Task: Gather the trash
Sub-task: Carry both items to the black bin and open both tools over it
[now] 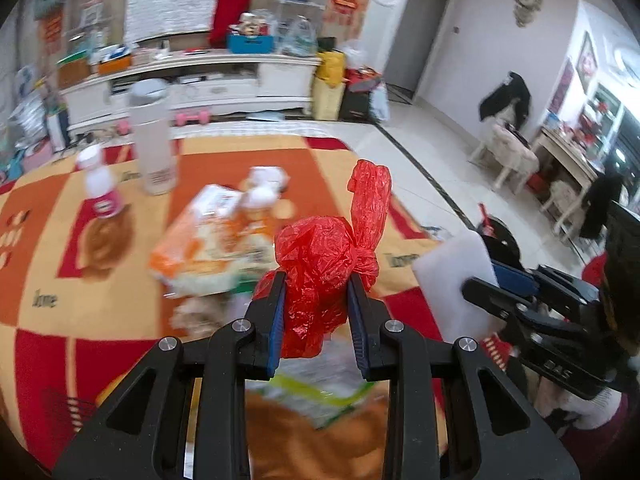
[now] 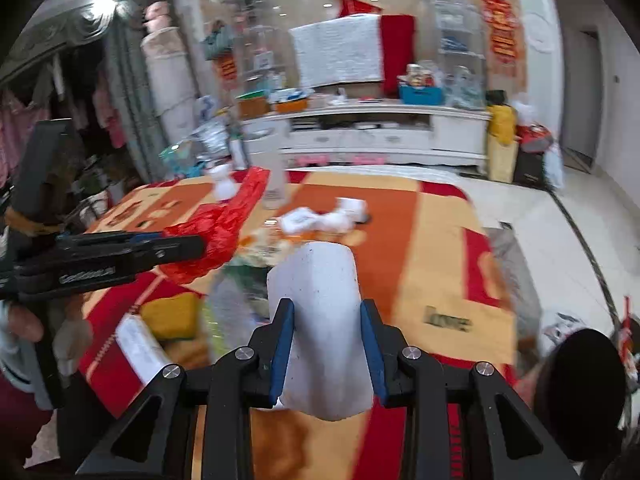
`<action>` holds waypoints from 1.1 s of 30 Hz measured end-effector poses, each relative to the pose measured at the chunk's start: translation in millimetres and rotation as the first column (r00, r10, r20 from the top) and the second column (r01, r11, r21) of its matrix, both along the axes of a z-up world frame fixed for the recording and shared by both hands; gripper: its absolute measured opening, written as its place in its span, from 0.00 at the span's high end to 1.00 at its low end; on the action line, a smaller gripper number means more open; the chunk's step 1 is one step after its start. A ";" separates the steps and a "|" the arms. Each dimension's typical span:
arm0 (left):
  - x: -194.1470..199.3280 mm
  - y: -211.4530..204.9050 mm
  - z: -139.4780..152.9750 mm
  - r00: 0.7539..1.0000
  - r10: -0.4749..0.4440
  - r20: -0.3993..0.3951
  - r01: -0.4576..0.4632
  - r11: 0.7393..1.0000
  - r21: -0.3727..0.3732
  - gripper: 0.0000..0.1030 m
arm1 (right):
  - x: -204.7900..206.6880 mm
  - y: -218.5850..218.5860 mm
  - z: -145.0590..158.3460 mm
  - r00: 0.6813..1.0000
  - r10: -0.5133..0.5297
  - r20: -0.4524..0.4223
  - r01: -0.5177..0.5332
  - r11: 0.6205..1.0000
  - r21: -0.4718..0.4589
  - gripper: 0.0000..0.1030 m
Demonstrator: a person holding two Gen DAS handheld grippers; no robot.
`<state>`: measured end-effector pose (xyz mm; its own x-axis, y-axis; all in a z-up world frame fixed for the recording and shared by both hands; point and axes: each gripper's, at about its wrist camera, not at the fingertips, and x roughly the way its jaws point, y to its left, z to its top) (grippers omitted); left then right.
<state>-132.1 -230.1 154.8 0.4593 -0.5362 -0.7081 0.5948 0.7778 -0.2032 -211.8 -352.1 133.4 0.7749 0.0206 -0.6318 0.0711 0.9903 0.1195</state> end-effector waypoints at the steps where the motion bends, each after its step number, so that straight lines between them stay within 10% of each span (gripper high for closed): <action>1: -3.3 -12.2 0.8 1.000 -0.016 -0.002 0.016 1.000 0.000 0.75 | -2.1 -10.2 -1.8 1.000 -0.021 -0.003 0.021 1.000 -0.003 0.69; 29: -61.0 -294.1 -58.5 0.945 -0.284 -0.163 0.288 0.958 -0.004 0.66 | -106.3 -269.6 -61.3 0.846 -0.515 -0.139 0.523 0.852 0.023 0.69; 33: -57.0 -304.6 -70.8 0.920 -0.323 -0.224 0.315 0.947 -0.072 0.46 | -112.0 -277.6 -66.3 0.822 -0.552 -0.139 0.561 0.828 0.028 0.41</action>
